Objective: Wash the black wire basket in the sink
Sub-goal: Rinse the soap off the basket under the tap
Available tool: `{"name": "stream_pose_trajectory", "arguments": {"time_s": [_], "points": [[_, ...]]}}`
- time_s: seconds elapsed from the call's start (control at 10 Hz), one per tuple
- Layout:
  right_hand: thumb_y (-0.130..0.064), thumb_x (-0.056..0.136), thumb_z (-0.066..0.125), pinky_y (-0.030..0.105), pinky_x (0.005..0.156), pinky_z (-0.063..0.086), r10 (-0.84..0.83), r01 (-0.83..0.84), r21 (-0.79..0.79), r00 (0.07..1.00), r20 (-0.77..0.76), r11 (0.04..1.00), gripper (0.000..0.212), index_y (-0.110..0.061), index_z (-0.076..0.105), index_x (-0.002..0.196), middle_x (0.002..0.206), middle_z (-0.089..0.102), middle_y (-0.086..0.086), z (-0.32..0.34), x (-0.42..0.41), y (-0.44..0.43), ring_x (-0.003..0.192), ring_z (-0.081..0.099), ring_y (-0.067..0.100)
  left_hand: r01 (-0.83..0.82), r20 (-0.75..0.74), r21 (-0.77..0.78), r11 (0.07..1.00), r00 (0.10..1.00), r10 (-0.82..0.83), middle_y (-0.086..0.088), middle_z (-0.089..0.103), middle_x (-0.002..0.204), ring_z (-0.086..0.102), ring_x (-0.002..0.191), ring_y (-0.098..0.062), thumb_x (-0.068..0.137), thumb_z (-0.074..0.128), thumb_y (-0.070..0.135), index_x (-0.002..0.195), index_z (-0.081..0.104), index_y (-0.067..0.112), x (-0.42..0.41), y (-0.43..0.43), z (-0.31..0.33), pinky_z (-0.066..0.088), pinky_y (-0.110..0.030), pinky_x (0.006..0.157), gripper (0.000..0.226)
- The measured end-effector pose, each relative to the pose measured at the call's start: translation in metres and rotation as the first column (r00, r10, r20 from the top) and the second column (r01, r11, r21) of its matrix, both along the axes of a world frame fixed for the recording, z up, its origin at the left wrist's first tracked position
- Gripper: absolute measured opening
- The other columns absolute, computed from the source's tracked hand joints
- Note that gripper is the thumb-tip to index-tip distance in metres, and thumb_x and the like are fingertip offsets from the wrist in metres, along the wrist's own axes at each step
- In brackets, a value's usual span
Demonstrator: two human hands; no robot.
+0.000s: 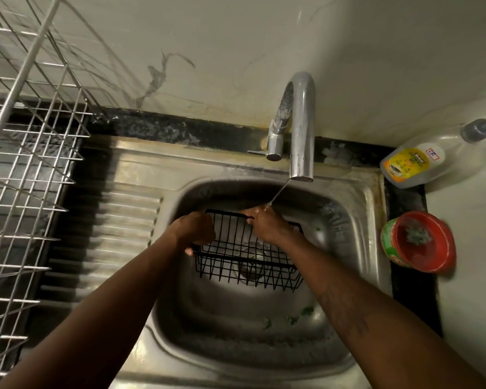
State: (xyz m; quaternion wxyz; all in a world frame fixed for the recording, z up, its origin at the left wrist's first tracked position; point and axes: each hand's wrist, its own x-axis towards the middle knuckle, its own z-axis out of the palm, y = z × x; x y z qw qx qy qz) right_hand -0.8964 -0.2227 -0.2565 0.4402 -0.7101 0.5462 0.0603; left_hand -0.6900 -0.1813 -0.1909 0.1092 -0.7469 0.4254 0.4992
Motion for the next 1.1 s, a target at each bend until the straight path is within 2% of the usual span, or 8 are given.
{"name": "stream_pose_trajectory", "arguments": {"time_s": [0.1,0.2,0.3,0.5,0.7,0.8,0.9,1.1], "points": [[-0.027,0.097,0.066,0.033,0.09,0.053,-0.045,0.049,0.032,0.992,-0.119,0.998,0.027,-0.026,0.07,0.124,0.12,0.07,0.001,0.0,-0.046,-0.005,0.099,0.064,0.012,0.224,0.143,-0.038,0.974,0.966,-0.217,-0.017,0.071,0.12,0.072,0.091,-0.028,0.096,0.06,0.014,0.121,0.067,0.004,0.0,0.002,-0.02,0.049,-0.027,0.057,0.028],[-0.031,0.093,0.072,0.03,0.089,0.051,-0.077,0.082,0.02,0.978,-0.196,0.996,0.026,-0.021,0.075,0.117,0.116,0.073,0.002,-0.001,-0.079,-0.012,0.096,0.064,0.01,0.315,0.227,-0.076,0.946,0.929,-0.291,-0.015,0.069,0.123,0.07,0.108,-0.032,0.098,0.057,0.016,0.122,0.067,0.007,-0.006,0.005,-0.017,0.053,-0.033,0.071,0.028],[-0.025,0.096,0.069,0.035,0.09,0.053,-0.078,0.081,-0.002,0.961,-0.266,0.997,0.02,-0.013,0.074,0.112,0.107,0.07,0.006,0.0,-0.081,-0.019,0.095,0.064,0.015,0.353,0.283,-0.106,0.929,0.907,-0.312,-0.014,0.068,0.125,0.068,0.113,-0.032,0.099,0.055,0.018,0.124,0.067,0.008,-0.007,0.005,-0.023,0.055,-0.037,0.085,0.029],[-0.022,0.101,0.053,0.045,0.093,0.05,0.13,-0.175,-0.139,0.95,-0.284,0.975,0.017,-0.026,0.061,0.115,0.118,0.052,0.004,-0.004,-0.037,-0.005,0.1,0.054,0.021,0.376,0.252,-0.107,0.92,0.906,-0.341,-0.013,0.07,0.124,0.067,0.114,-0.027,0.1,0.051,0.023,0.114,0.071,0.008,-0.006,0.004,-0.029,0.051,-0.034,0.091,0.029],[-0.006,0.096,0.06,0.028,0.071,0.048,0.004,-0.024,-0.089,0.975,-0.223,0.996,0.039,-0.025,0.062,0.13,0.113,0.053,0.0,0.0,-0.032,-0.008,0.084,0.053,0.01,0.361,0.284,-0.297,0.884,0.917,-0.279,-0.017,0.055,0.135,0.058,0.12,-0.035,0.094,0.062,0.027,0.141,0.048,0.017,-0.019,0.009,-0.036,0.051,-0.043,0.096,0.051],[0.001,0.094,0.058,0.031,0.075,0.056,-0.018,0.003,-0.108,0.99,-0.142,0.994,0.052,-0.033,0.063,0.132,0.119,0.062,-0.003,0.002,-0.021,-0.007,0.091,0.061,0.012,0.519,0.321,-0.418,0.746,0.852,-0.414,-0.016,0.046,0.145,0.053,0.125,-0.037,0.097,0.058,0.03,0.147,0.043,0.024,-0.032,0.012,-0.037,0.051,-0.045,0.094,0.053],[0.008,0.09,0.057,0.028,0.088,0.056,-0.029,0.027,-0.139,1.0,-0.01,0.99,0.053,-0.03,0.071,0.125,0.125,0.069,-0.004,0.009,-0.004,-0.009,0.108,0.066,0.015,0.566,0.275,-0.435,0.7,0.824,-0.496,-0.014,0.061,0.127,0.066,0.104,-0.033,0.104,0.048,0.024,0.144,0.046,0.02,-0.043,-0.001,-0.038,0.045,-0.034,0.07,0.04],[-0.002,0.096,0.063,0.036,0.112,0.046,0.04,-0.017,-0.305,0.997,0.07,0.952,0.038,-0.015,0.068,0.132,0.137,0.066,0.008,0.008,-0.002,-0.007,0.127,0.06,0.023,0.585,0.23,-0.453,0.673,0.806,-0.546,-0.013,0.066,0.102,0.067,0.082,-0.029,0.096,0.048,0.011,0.139,0.049,0.015,-0.04,-0.007,-0.042,0.053,-0.034,0.066,0.044]]}}
